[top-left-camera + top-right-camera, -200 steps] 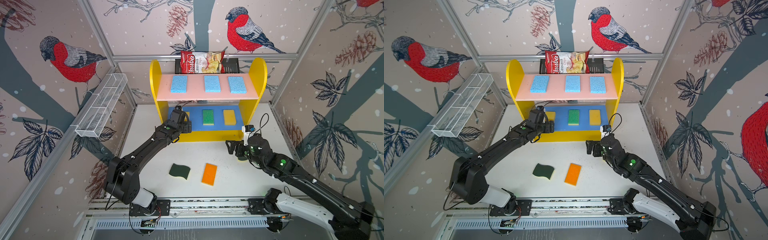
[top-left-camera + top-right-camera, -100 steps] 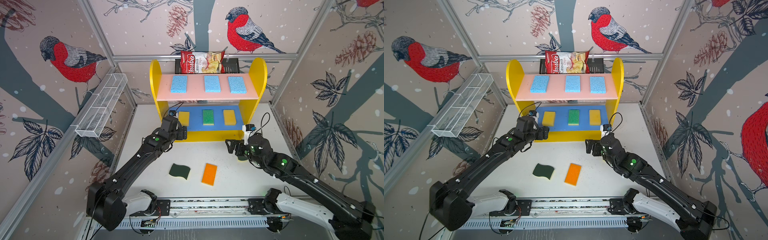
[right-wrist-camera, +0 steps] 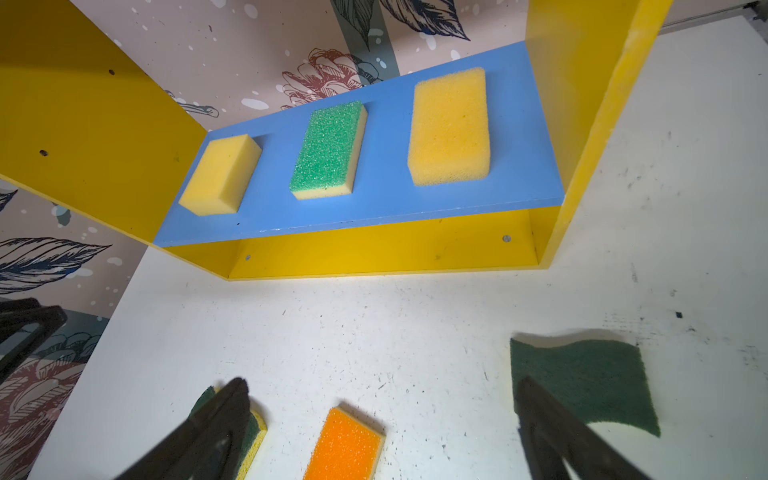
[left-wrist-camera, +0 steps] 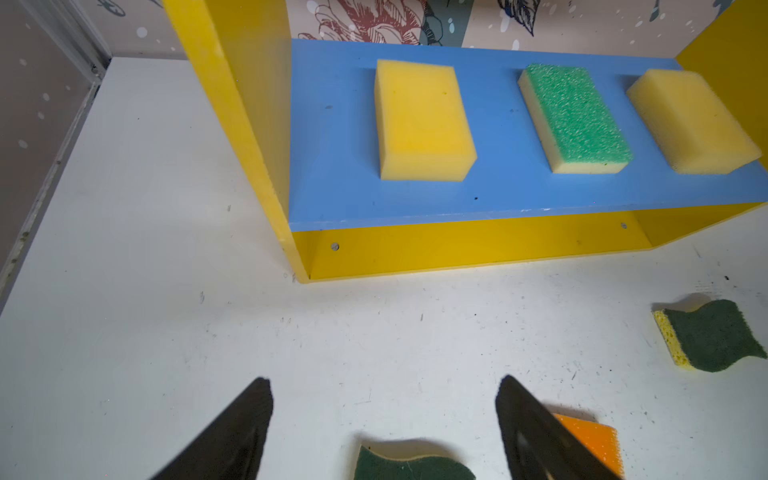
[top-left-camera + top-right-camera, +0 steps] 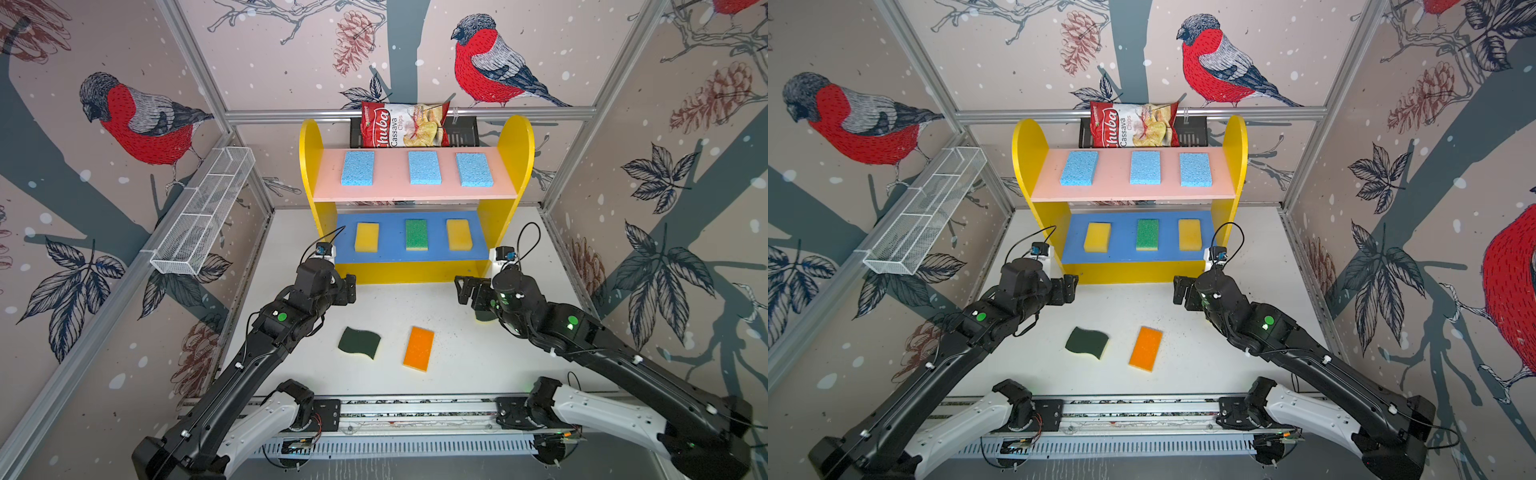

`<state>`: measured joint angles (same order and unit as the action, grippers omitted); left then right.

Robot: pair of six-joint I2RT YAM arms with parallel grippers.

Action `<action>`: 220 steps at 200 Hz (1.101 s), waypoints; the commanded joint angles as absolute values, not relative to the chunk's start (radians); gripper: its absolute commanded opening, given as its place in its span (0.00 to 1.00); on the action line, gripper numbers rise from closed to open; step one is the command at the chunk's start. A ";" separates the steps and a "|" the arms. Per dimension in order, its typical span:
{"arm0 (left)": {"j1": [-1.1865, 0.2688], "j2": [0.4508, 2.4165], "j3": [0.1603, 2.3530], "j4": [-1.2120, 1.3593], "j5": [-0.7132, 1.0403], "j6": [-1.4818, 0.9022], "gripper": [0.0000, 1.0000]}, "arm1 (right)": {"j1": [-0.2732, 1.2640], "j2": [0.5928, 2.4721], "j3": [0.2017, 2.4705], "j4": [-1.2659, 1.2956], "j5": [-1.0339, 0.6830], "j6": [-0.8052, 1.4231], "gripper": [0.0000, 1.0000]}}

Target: Place and organize the cleaning sponges onto the shelf

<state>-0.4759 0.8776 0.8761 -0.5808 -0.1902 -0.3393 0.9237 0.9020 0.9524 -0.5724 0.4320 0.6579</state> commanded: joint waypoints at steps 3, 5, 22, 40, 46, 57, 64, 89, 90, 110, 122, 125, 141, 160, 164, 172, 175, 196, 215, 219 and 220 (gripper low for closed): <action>-0.479 0.852 0.846 -0.584 -0.172 -0.371 0.83 | 0.928 0.893 0.971 -0.626 0.490 0.682 1.00; -0.479 0.851 0.843 -0.580 -0.166 -0.371 0.83 | 0.928 0.893 0.971 -0.628 0.491 0.683 0.99; -0.479 0.855 0.826 -0.555 -0.150 -0.375 0.80 | 0.928 0.878 0.971 -0.639 0.497 0.690 1.00; -0.478 0.865 0.820 -0.542 -0.143 -0.375 0.78 | 0.928 0.857 0.963 -0.647 0.496 0.693 0.99; -0.479 0.866 0.816 -0.534 -0.142 -0.376 0.76 | 0.928 0.852 0.959 -0.649 0.496 0.695 1.00; -0.478 0.868 0.805 -0.514 -0.137 -0.377 0.74 | 0.928 0.841 0.949 -0.652 0.499 0.698 1.00; -0.478 0.871 0.801 -0.499 -0.132 -0.378 0.70 | 0.928 0.837 0.944 -0.652 0.501 0.698 0.99; -0.477 0.888 0.789 -0.417 -0.106 -0.398 0.46 | 0.928 0.831 0.930 -0.646 0.502 0.687 1.00; -0.477 0.889 0.789 -0.413 -0.106 -0.400 0.45 | 0.928 0.831 0.931 -0.646 0.501 0.686 1.00; -0.478 0.910 0.787 -0.345 -0.097 -0.418 0.37 | 0.927 0.831 0.925 -0.641 0.504 0.674 1.00; -0.476 0.926 0.791 -0.320 -0.098 -0.426 0.36 | 0.928 0.828 0.919 -0.640 0.508 0.667 0.99; -0.477 0.930 0.794 -0.312 -0.097 -0.427 0.36 | 0.928 0.827 0.919 -0.639 0.507 0.665 0.99; -0.477 0.944 0.799 -0.299 -0.095 -0.428 0.35 | 0.927 0.817 0.907 -0.632 0.503 0.650 1.00; -0.475 0.945 0.795 -0.298 -0.099 -0.432 0.34 | 0.928 0.793 0.875 -0.605 0.480 0.627 0.99; -0.475 0.944 0.794 -0.301 -0.102 -0.432 0.34 | 0.928 0.786 0.867 -0.597 0.473 0.623 1.00; -0.474 0.940 0.790 -0.305 -0.109 -0.435 0.34 | 0.927 0.773 0.849 -0.577 0.450 0.613 1.00; -0.473 0.937 0.788 -0.308 -0.110 -0.437 0.34 | 0.927 0.768 0.842 -0.568 0.441 0.608 0.99; -0.467 0.919 0.769 -0.329 -0.118 -0.455 0.35 | 0.923 0.736 0.801 -0.528 0.394 0.601 1.00; -0.458 0.907 0.748 -0.364 -0.140 -0.488 0.35 | 0.920 0.717 0.776 -0.513 0.368 0.598 1.00; -0.458 0.904 0.743 -0.371 -0.145 -0.495 0.35 | 0.919 0.712 0.773 -0.510 0.360 0.595 0.99; -0.458 0.902 0.742 -0.373 -0.146 -0.496 0.35 | 0.919 0.711 0.772 -0.508 0.359 0.594 0.99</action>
<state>-0.4660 0.9165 0.7616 -0.3500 -0.1139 -0.4488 0.9215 0.7296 0.7925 -0.5716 0.4133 0.6228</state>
